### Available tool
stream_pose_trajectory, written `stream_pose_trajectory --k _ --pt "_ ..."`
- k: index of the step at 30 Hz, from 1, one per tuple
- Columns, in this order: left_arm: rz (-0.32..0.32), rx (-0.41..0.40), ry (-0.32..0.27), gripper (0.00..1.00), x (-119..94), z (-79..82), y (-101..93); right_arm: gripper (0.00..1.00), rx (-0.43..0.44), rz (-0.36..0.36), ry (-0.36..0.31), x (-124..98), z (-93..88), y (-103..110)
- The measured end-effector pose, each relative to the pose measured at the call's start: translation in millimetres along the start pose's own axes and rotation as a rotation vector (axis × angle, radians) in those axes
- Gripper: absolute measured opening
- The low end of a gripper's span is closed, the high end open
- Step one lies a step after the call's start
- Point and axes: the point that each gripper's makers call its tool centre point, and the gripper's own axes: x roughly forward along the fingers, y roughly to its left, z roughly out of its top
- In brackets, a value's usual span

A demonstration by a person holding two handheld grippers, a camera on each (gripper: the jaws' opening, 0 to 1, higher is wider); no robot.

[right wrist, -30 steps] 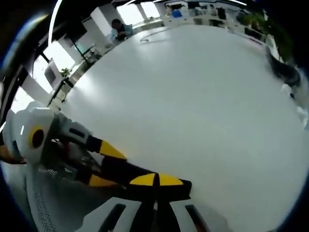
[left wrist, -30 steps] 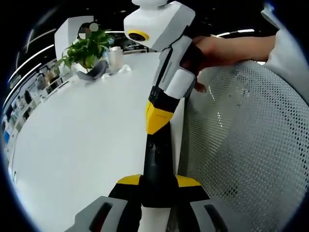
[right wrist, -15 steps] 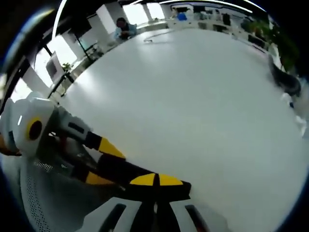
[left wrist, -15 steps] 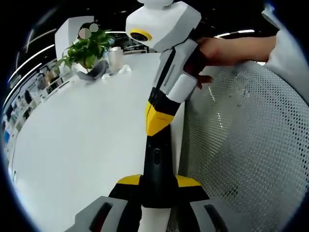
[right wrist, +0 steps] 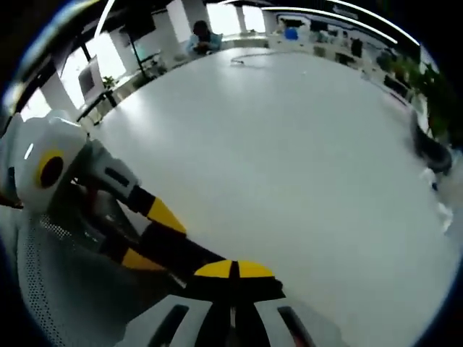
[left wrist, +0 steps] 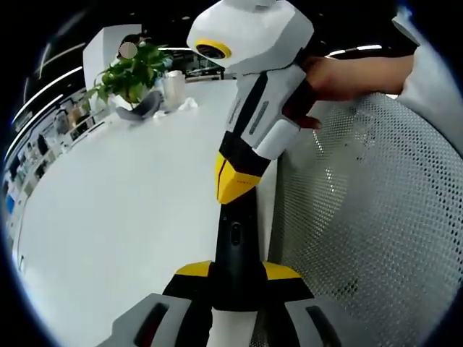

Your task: Press the specified remote control buttons in sequence, fully releasing each button before pressing the next.

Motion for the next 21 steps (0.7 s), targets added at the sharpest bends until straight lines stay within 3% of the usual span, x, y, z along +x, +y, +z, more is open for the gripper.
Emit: stream_pose_trajectory --k 6,9,11,14,21 --pt "0.0 0.001 0.001 0.24 0 -0.3 0.6 0.0 0.169 0.054 -0.012 -9 4.8 1" --pt "0.002 -0.001 0.002 0.24 0 -0.3 0.6 0.0 0.302 0.158 0.038 -14 0.4 13" --pt "0.004 0.0 0.003 0.24 0 -0.1 0.5 0.0 0.344 0.195 0.074 -15 -4.3 18" --pt "0.003 0.0 0.003 0.24 0 0.1 0.5 0.0 0.271 0.141 0.054 -13 -2.7 13" --pt "0.003 0.001 0.003 0.24 0 0.3 0.5 0.0 0.274 0.154 0.086 -10 -7.9 17"
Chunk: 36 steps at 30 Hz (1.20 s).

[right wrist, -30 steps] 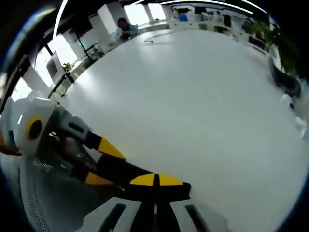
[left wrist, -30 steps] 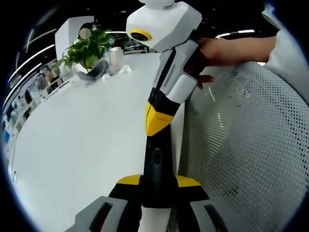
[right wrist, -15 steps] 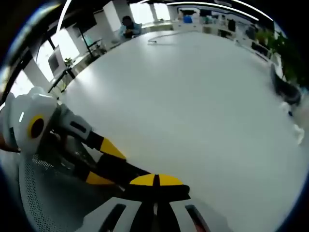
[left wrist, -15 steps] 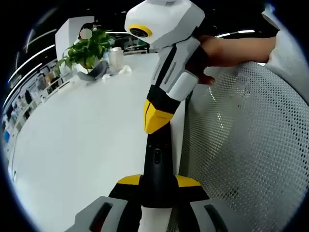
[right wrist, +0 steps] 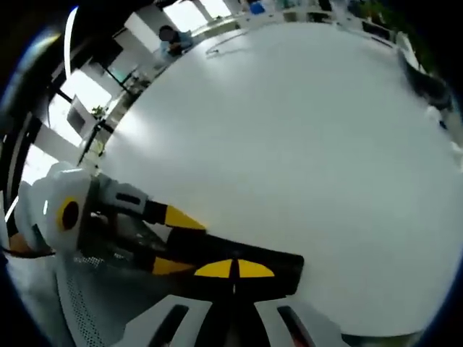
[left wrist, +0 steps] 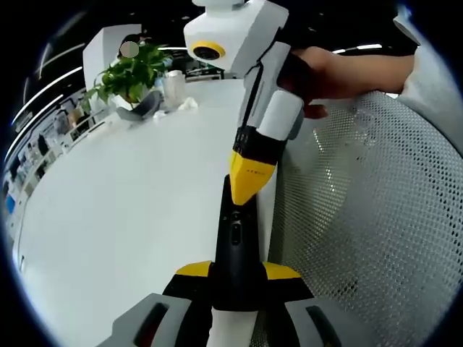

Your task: Press the specified remote control buttons in sequence, fully releasing each button before pressing the next.

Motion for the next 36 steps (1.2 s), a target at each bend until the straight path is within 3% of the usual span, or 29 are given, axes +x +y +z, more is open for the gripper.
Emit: stream_pose_trajectory --k 7,14,22,29,36 --pt "0.0 0.0 0.0 0.24 0.1 0.4 -0.2 0.0 -0.055 -0.028 0.021 2.6 -3.9 -0.3" --pt "0.001 0.006 0.0 0.24 0.0 0.5 -0.5 0.0 -0.029 0.005 0.0 2.8 -5.0 -2.6" --pt "0.001 -0.008 -0.005 0.24 0.2 0.4 -0.4 0.0 -0.05 -0.01 0.008 4.4 -3.8 -2.4" --pt "0.0 0.004 -0.003 0.24 0.3 0.2 -0.5 0.0 -0.037 0.012 -0.007 3.0 -3.7 -1.3" --pt "0.001 -0.003 0.003 0.24 0.2 0.2 -0.5 0.0 0.043 0.032 0.007 2.0 -3.6 -2.2"
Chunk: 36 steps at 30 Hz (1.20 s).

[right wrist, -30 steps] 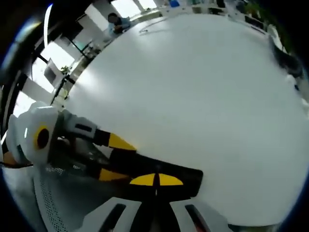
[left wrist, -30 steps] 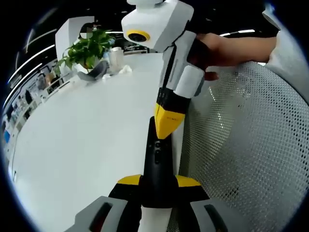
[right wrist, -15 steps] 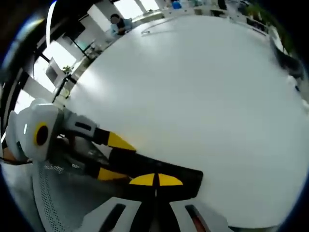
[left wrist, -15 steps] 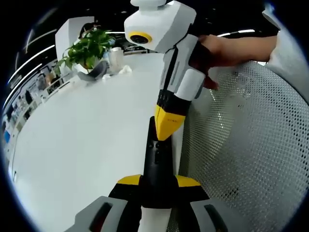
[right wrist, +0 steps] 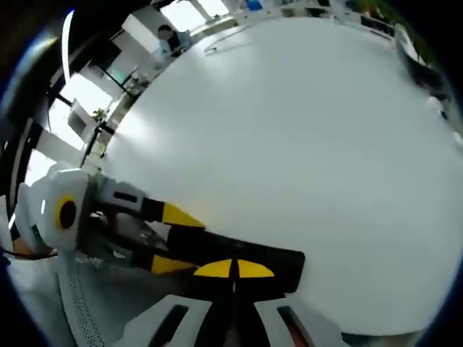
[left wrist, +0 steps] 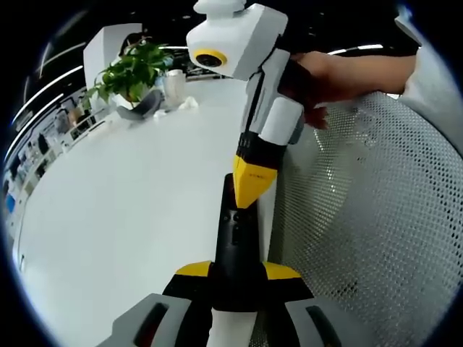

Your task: Press the specified remote control buttons in sequence, fully releasing each button before pressing the next.

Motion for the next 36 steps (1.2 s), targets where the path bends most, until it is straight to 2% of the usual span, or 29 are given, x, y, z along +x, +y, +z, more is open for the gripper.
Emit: stream_pose_trajectory --k 6,21,36 --pt "-0.001 0.002 -0.002 0.24 -1 -0.2 -0.2 0.0 0.009 -0.017 0.05 -2 -6.8 1" --pt "-0.002 0.003 -0.005 0.24 -1 -0.5 0.1 0.0 0.057 -0.046 0.053 -8 -9.5 -8" --pt "-0.007 0.006 -0.01 0.24 0 -0.3 -0.6 0.0 -0.023 -0.085 0.066 -4 -12.7 -8"
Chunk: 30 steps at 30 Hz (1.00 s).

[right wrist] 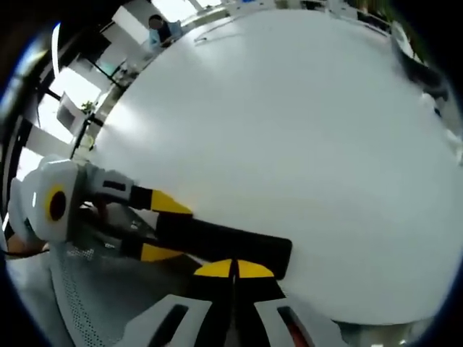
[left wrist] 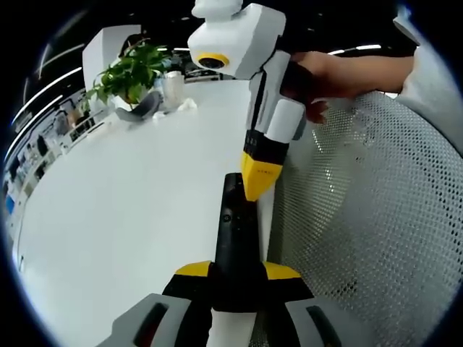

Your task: Press the specified remote control buttons in sequence, fully releasing each button before pressing the next.

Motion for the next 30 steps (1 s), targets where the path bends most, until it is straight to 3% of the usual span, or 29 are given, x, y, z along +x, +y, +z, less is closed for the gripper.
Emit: stream_pose_trajectory --k 14,30 --pt "0.001 0.005 -0.001 0.24 0.5 0.3 -0.2 0.0 -0.095 -0.021 -0.014 0.8 1.7 -0.5" --pt "0.001 0.005 -0.002 0.24 0.1 0.6 -0.4 0.0 -0.059 -0.001 -0.016 -1.0 2.8 -0.3"
